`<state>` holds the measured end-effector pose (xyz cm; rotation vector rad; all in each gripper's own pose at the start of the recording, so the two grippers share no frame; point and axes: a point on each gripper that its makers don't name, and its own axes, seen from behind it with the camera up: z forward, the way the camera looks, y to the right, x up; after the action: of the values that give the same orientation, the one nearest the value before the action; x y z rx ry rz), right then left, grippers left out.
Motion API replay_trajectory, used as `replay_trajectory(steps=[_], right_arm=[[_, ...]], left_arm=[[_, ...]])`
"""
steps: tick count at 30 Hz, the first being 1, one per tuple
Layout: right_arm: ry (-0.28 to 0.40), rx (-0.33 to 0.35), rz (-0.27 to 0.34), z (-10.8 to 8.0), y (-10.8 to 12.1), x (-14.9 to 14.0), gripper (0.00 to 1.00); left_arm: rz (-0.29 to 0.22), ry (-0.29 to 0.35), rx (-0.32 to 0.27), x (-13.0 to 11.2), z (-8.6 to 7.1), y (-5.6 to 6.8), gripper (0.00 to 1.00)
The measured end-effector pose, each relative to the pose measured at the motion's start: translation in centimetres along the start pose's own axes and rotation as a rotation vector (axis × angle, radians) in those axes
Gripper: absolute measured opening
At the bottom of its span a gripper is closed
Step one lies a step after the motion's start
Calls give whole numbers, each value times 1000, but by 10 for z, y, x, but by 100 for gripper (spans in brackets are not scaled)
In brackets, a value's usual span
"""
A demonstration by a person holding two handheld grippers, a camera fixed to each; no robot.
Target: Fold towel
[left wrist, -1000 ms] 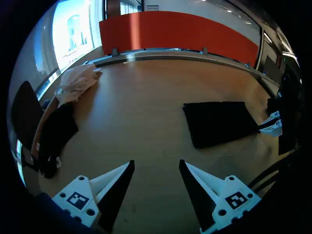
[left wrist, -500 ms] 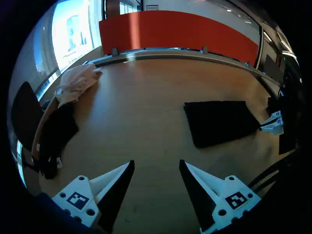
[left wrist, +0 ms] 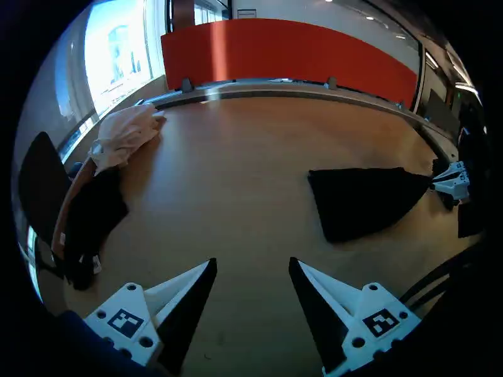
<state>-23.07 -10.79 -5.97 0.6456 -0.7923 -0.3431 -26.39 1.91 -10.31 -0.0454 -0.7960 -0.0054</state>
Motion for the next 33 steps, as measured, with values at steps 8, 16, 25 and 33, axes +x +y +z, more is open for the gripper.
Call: replay_trajectory(steps=[8,16,25,33], right_arm=[[56,-22,-50,-21,5,34,8],[91,-33,-93,-38,9,57,9],[107,-35,-122,-48,12,70,10],[109,-17,-140,-44,6,77,11]], left_arm=[[-3,7,3,3,-2,-1,84],[-5,12,5,4,-4,-2,85],[-7,17,5,6,-4,0,84],[-9,19,8,7,-5,-1,84]])
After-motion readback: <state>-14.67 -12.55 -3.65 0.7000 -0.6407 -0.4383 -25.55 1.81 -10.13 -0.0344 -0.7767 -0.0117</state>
